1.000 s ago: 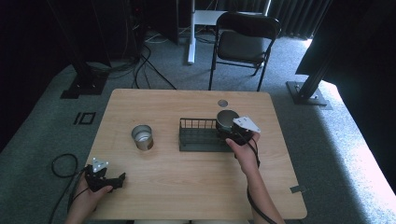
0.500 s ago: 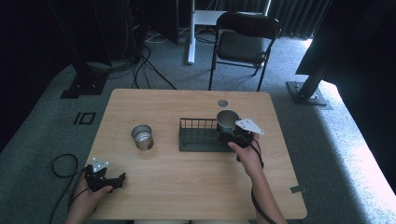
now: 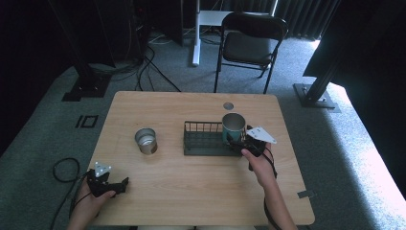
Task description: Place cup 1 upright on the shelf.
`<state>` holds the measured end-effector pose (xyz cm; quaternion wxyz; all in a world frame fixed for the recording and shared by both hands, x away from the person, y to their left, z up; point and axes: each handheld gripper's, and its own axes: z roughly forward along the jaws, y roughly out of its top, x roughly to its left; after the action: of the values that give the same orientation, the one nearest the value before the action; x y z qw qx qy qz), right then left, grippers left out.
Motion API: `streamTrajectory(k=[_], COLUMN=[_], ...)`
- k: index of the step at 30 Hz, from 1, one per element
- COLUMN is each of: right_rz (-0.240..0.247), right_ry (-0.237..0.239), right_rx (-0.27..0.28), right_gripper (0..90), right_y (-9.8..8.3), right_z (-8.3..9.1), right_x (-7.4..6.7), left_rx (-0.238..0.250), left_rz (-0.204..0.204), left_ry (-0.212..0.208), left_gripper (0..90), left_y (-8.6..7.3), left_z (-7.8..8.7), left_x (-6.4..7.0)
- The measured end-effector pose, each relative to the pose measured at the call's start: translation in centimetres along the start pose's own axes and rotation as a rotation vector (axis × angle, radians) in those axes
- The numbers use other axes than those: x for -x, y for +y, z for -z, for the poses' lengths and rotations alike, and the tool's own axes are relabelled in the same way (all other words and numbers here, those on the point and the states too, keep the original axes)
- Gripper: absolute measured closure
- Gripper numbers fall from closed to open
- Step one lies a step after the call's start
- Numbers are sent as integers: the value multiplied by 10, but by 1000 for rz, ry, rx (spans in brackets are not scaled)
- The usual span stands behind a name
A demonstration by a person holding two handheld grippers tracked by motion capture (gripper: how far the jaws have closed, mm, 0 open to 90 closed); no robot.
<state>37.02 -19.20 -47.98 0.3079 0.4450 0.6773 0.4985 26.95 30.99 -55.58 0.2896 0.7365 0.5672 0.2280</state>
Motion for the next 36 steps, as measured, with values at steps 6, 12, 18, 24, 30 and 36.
streamTrajectory(k=[6,12,18,24,30,36], right_rz=[20,-29,4,14,23,8], right_ry=[17,33,28,20,15,27], right_rx=[-6,15,3,-7,-22,-23], right_gripper=[106,106,106,107,107,106], right_y=[-4,-7,-11,-19,-28,-36], right_z=[9,17,27,37,45,52], right_x=[4,8,12,19,26,32], left_rx=[0,0,0,0,0,0], left_rz=[0,0,0,0,0,0], left_ry=[0,0,0,0,0,0], left_gripper=[8,9,8,8,9,9], left_y=[0,0,0,0,0,0], left_z=[0,0,0,0,0,0], left_x=[0,0,0,0,0,0])
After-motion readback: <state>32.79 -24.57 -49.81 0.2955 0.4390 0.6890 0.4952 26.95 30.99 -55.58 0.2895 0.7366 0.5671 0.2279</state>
